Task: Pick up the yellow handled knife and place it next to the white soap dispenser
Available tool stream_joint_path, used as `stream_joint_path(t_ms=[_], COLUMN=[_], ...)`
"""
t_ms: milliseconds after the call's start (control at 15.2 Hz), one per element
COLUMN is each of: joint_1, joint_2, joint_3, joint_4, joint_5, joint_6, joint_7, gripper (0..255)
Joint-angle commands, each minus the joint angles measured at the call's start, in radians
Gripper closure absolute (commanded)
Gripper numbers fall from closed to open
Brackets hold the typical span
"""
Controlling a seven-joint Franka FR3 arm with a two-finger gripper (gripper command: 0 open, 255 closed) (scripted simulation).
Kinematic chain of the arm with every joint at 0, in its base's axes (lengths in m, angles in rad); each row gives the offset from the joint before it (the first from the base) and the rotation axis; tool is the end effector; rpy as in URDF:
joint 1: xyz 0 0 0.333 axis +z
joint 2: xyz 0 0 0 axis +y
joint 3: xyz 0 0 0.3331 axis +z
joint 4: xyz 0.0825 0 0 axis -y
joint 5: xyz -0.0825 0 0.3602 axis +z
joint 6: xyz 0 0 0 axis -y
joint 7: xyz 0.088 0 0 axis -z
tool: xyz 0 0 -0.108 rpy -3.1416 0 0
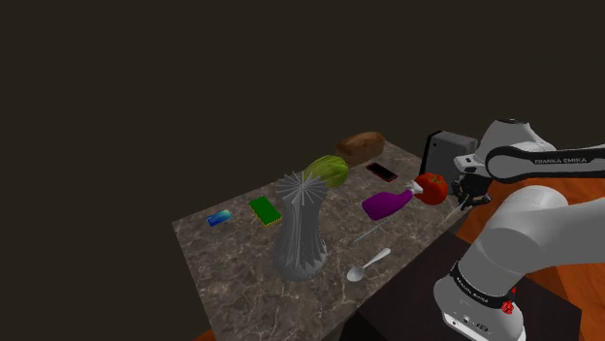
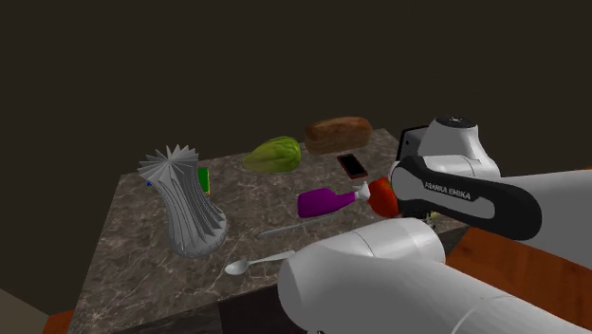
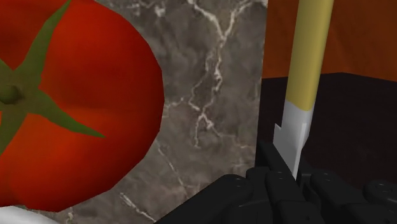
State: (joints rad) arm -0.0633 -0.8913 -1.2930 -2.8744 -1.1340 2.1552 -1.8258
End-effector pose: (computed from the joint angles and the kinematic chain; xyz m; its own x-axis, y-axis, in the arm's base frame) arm 0.1046 -0.2823 0.2848 0.1035 0.9944 -0.0202 0.9946 -0.1036 -0.0030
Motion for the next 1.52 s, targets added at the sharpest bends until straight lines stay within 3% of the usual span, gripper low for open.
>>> stream_joint_path(t_ms=[0,594,1056,1122,1452], joint_1=[0.026,0.181,0.181,0.181,0.181], joint_2=[0.028,0.124,0.122,0.122,0.122], joint_3=[-0.049,-0.278,-0.278,-0.278,-0.278], joint_4=[0.0,0.018,0.018,0.018,0.018], joint_5=[-0.034,-0.182,-0.182,-0.182,-0.182], joint_6=[0.038,0.179,0.177,0.177,0.177], joint_7=[0.015,0.096,0.096,0.096,0.096], gripper=[255,255,255,0,0])
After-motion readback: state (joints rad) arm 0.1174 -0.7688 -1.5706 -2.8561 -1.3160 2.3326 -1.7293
